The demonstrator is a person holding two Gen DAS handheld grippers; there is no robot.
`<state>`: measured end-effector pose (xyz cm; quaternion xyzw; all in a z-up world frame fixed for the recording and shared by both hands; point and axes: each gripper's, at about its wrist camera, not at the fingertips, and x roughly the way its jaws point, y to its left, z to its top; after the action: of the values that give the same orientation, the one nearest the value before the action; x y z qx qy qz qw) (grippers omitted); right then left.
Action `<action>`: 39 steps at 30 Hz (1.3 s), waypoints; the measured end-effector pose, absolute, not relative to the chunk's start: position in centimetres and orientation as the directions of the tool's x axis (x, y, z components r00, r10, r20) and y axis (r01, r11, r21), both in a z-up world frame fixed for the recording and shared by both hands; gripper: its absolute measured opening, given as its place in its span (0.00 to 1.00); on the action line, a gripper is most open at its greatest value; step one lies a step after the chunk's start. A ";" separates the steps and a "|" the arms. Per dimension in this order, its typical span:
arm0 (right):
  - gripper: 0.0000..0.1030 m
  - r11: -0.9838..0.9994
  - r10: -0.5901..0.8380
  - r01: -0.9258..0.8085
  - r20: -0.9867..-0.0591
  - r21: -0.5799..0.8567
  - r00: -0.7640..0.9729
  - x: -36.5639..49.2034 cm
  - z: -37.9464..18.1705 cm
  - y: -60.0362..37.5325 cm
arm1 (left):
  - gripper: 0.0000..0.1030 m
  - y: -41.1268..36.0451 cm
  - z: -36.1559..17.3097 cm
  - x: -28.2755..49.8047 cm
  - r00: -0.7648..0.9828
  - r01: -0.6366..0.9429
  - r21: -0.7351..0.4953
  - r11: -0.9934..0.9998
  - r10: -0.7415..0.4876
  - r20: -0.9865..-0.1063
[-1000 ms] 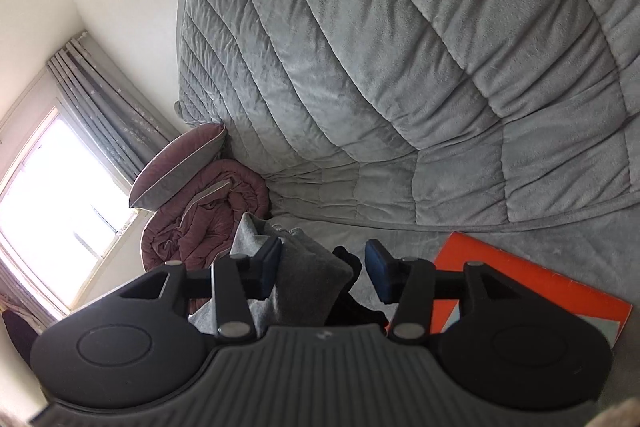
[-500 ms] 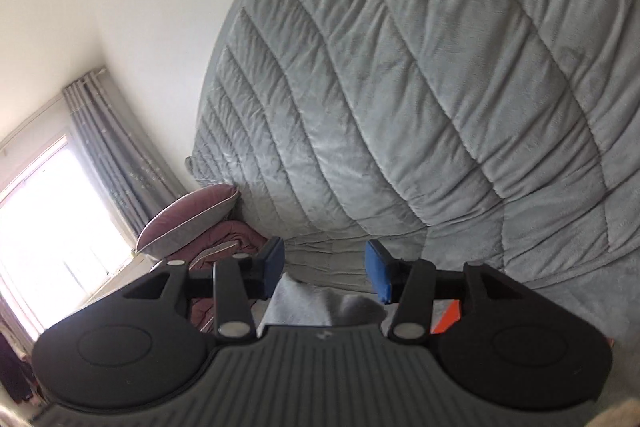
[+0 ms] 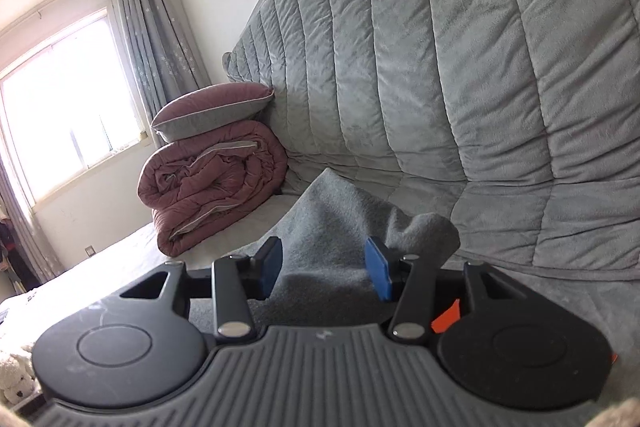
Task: Fold clothes
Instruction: 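Lower the grey shirt onto the folded clothes stack with both grippers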
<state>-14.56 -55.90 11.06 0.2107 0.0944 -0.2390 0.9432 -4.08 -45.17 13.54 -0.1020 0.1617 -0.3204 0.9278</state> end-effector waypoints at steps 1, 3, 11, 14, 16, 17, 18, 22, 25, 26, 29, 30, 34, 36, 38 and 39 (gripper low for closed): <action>0.49 0.799 -0.420 0.502 -0.289 0.332 0.860 -14.4 10.9 -55.7 | 0.55 -45.2 13.5 -4.1 0.742 0.563 -0.292 0.773 -0.628 -0.235; 0.50 0.799 -0.434 0.519 -0.306 0.304 0.847 -14.0 10.5 -55.5 | 0.55 -45.2 13.3 -4.2 0.740 0.564 -0.292 0.772 -0.630 -0.236; 0.54 0.775 -0.461 0.558 -0.339 0.298 0.820 -13.9 9.1 -56.2 | 0.56 -46.1 13.1 -4.7 0.737 0.572 -0.269 0.775 -0.630 -0.246; 0.55 0.749 -0.463 0.571 -0.350 0.337 0.814 -14.1 8.6 -56.9 | 0.56 -46.7 13.2 -5.0 0.739 0.579 -0.243 0.778 -0.627 -0.247; 0.55 0.737 -0.454 0.567 -0.353 0.367 0.818 -14.3 8.4 -57.2 | 0.56 -47.0 13.1 -5.2 0.743 0.580 -0.227 0.782 -0.622 -0.246; 0.55 0.735 -0.450 0.565 -0.353 0.376 0.820 -14.4 8.4 -57.3 | 0.56 -46.9 13.0 -5.2 0.744 0.579 -0.227 0.783 -0.621 -0.246; 0.55 0.740 -0.451 0.563 -0.350 0.367 0.821 -14.3 8.4 -57.2 | 0.56 -46.9 12.9 -5.2 0.744 0.577 -0.229 0.784 -0.620 -0.247; 0.56 0.761 -0.452 0.557 -0.343 0.333 0.823 -14.1 8.4 -56.7 | 0.56 -46.6 12.4 -4.9 0.743 0.572 -0.241 0.784 -0.619 -0.254; 0.56 0.770 -0.448 0.551 -0.343 0.321 0.826 -14.1 8.2 -56.7 | 0.56 -46.5 12.1 -4.7 0.740 0.570 -0.243 0.785 -0.619 -0.262; 0.56 0.773 -0.447 0.550 -0.342 0.318 0.826 -14.1 8.2 -56.6 | 0.56 -46.6 12.2 -4.7 0.740 0.569 -0.240 0.786 -0.617 -0.266; 0.56 0.777 -0.445 0.545 -0.337 0.316 0.830 -14.2 7.9 -56.7 | 0.56 -46.9 12.3 -4.7 0.741 0.564 -0.231 0.793 -0.609 -0.281; 0.56 0.777 -0.443 0.543 -0.335 0.318 0.831 -14.3 7.8 -56.7 | 0.56 -47.0 12.2 -4.7 0.742 0.563 -0.225 0.795 -0.606 -0.288; 0.58 0.782 -0.434 0.530 -0.325 0.327 0.840 -14.4 7.4 -56.9 | 0.56 -47.3 11.8 -4.6 0.747 0.551 -0.214 0.806 -0.591 -0.304; 0.58 0.788 -0.432 0.525 -0.318 0.321 0.844 -14.4 7.2 -56.8 | 0.56 -47.4 11.7 -4.4 0.747 0.545 -0.216 0.810 -0.586 -0.312; 0.58 0.793 -0.432 0.521 -0.312 0.314 0.846 -14.3 7.1 -56.8 | 0.56 -47.4 11.6 -4.2 0.746 0.544 -0.216 0.811 -0.585 -0.318; 0.58 0.795 -0.432 0.520 -0.311 0.313 0.847 -14.3 7.0 -56.8 | 0.56 -47.4 11.5 -4.2 0.746 0.544 -0.214 0.812 -0.584 -0.320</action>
<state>-14.32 -56.80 7.03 0.1967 0.1123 -0.2530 0.9406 -4.17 -47.42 11.55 -0.0534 0.1886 -0.3021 0.9329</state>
